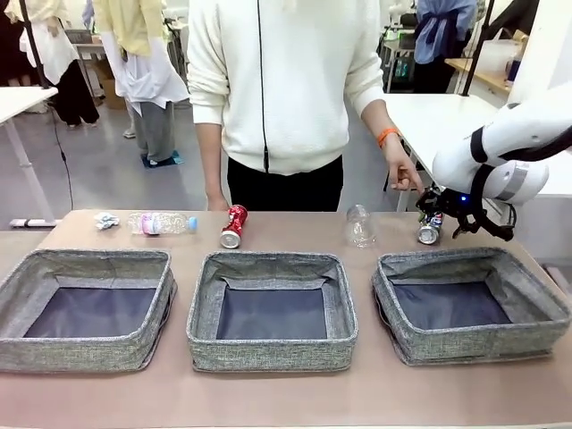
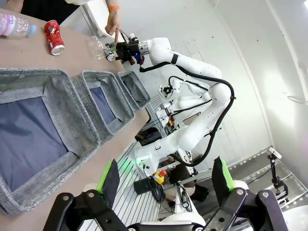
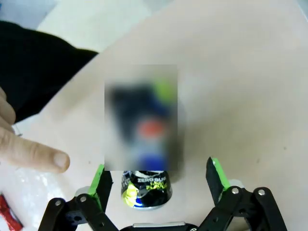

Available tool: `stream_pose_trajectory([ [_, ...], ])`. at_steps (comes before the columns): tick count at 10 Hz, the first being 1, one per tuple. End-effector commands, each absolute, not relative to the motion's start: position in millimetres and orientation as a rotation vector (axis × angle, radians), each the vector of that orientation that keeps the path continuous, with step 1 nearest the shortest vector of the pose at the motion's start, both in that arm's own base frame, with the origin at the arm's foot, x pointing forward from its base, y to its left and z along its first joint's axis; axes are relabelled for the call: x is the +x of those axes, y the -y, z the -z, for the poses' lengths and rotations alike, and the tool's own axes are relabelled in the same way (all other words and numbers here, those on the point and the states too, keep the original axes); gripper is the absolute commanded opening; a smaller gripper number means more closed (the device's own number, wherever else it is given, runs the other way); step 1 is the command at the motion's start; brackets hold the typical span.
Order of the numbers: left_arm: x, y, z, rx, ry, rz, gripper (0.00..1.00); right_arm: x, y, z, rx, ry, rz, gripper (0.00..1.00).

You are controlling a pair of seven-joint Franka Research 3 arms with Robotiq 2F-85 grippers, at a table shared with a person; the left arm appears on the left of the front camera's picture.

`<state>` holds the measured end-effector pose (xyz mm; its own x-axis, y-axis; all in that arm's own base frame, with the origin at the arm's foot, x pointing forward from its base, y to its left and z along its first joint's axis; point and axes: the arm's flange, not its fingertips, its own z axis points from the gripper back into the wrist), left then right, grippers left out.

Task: Sort the waste into the appropriate baskets.
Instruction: Pick up the waste item pointed out by the person.

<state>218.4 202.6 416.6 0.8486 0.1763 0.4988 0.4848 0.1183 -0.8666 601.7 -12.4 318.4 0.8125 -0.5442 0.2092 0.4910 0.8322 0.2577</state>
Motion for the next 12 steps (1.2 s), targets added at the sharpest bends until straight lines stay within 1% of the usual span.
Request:
stream_pose_trajectory([
  [1,219.1,-203.3,-419.3,-1.467,0.585,0.258,1.0,607.9,6.0,-316.6,0.205,0.309,0.596,1.0],
  [6,219.1,-203.3,-419.3,-1.467,0.585,0.258,1.0,608.3,1.8,-309.3,0.182,0.298,0.588,1.0],
  [7,219.1,-203.3,-419.3,-1.467,0.585,0.258,1.0,608.3,1.4,-308.9,0.167,0.285,0.553,0.58],
  [8,219.1,-203.3,-419.3,-1.467,0.585,0.258,1.0,608.6,-0.6,-307.9,0.182,0.277,0.556,0.43],
  [9,219.1,-203.3,-419.3,-1.467,0.585,0.258,1.0,608.4,-0.9,-307.5,0.181,0.276,0.555,0.02],
  [10,219.1,-203.3,-419.3,-1.467,0.585,0.258,1.0,608.0,-0.8,-307.4,0.186,0.276,0.556,0.38],
  [11,219.1,-203.3,-419.3,-1.467,0.585,0.258,1.0,607.5,-0.8,-307.4,0.188,0.276,0.555,0.0],
  [12,219.1,-203.3,-419.3,-1.467,0.585,0.258,1.0,607.1,-0.3,-306.8,0.191,0.271,0.552,0.0],
])
